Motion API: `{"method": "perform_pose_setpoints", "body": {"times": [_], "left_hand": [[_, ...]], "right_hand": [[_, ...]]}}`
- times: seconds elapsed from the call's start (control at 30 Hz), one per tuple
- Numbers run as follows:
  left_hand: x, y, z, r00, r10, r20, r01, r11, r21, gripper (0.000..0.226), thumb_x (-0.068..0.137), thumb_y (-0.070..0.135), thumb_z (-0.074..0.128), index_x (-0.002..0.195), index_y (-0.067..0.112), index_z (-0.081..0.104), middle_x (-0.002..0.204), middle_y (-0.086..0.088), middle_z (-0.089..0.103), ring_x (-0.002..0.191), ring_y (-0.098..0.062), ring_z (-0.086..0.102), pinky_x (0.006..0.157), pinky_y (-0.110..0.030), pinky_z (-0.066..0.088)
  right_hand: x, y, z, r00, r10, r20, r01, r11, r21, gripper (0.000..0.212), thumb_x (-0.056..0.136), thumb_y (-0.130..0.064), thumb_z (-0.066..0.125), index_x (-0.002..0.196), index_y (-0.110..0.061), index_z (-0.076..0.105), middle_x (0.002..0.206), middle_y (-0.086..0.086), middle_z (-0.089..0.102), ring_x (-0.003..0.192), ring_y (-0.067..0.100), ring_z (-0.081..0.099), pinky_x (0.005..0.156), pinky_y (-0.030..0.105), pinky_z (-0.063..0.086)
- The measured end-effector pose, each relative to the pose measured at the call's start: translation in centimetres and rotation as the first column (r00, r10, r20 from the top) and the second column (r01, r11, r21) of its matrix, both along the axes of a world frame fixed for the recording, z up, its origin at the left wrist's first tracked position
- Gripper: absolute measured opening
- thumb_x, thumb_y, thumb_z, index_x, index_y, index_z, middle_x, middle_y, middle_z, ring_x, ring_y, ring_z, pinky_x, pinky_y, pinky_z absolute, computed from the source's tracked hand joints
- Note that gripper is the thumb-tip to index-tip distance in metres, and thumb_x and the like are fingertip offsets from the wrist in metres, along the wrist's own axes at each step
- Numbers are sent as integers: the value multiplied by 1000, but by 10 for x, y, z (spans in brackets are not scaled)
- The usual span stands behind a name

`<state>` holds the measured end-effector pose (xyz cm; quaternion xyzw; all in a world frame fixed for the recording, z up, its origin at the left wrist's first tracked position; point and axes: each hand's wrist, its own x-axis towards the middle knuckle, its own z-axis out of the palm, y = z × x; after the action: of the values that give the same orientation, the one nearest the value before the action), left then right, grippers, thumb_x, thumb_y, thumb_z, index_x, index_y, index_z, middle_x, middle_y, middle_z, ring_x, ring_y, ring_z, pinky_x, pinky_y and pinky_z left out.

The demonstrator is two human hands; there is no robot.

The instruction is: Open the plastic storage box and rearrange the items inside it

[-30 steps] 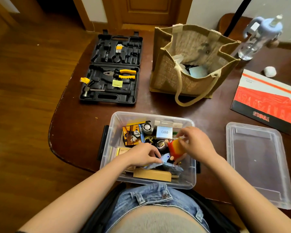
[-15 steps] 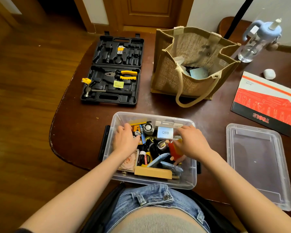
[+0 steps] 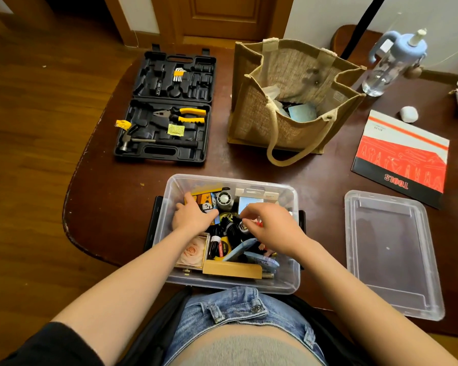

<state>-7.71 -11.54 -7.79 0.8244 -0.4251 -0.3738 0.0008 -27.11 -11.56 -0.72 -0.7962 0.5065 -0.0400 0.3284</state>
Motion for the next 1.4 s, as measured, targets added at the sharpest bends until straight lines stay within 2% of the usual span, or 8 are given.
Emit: {"method": "perform_pose_setpoints", "body": {"times": [0.13,0.3,0.43,0.57,0.73,0.83,1.03,1.4], "left_hand": [[5,11,15,992,53,-115,-70,987,-148,72,76,59,60,132,26,30,126,-10,44,111,-29,50,84,-36,43],[9,20,34,921,147,-360,-218,962,-165,68,74,60,63,125,21,38,127,-8,49,113,-23,53,96,-45,47],[14,27,45,887,223,-404,-277,958,-80,67,76,63,60,120,17,41,128,-10,46,114,-25,53,92,-47,50],[29,40,59,995,-96,-1,96,992,-82,53,80,75,35,91,28,55,92,3,62,85,-19,57,68,-32,43],[40,46,66,925,-283,255,290,957,8,56,94,57,27,62,16,48,72,-7,64,64,-25,59,58,-29,42],[44,49,67,893,-291,343,348,930,-117,43,96,42,33,73,15,56,80,-6,66,68,-25,58,58,-29,40],[53,47,60,871,-485,82,490,840,-234,38,95,12,38,125,22,59,131,1,56,115,-20,54,93,-39,48],[51,36,44,672,-739,-50,736,674,-60,30,97,19,37,116,21,61,116,-3,60,94,-19,57,83,-39,50]], "right_hand": [[6,0,-1,994,-71,89,67,997,47,23,91,-28,56,113,-23,60,96,-11,66,88,9,62,77,30,51],[30,1,-6,985,-17,170,-23,972,234,70,83,-42,66,141,-26,30,117,-5,59,90,12,63,81,34,52],[56,3,-13,950,-81,302,3,969,248,59,88,-32,62,139,-30,33,117,-5,61,91,11,63,82,32,53],[66,-3,-28,941,-164,296,7,884,467,45,91,-16,57,133,-25,44,109,-4,59,91,13,63,80,38,57],[79,3,-47,954,-136,268,-66,775,629,42,94,-16,56,134,-18,47,118,-5,52,94,7,57,78,27,55],[88,5,-50,976,53,210,-141,891,431,37,92,-25,59,128,-18,55,111,-5,55,88,3,52,80,14,43],[92,7,-54,987,107,121,-135,958,253,29,88,-27,64,116,-19,65,102,-4,50,90,14,54,79,22,42],[83,15,-57,996,-62,69,30,923,383,23,91,-31,59,103,-16,73,102,0,70,88,12,62,80,28,50]]}}
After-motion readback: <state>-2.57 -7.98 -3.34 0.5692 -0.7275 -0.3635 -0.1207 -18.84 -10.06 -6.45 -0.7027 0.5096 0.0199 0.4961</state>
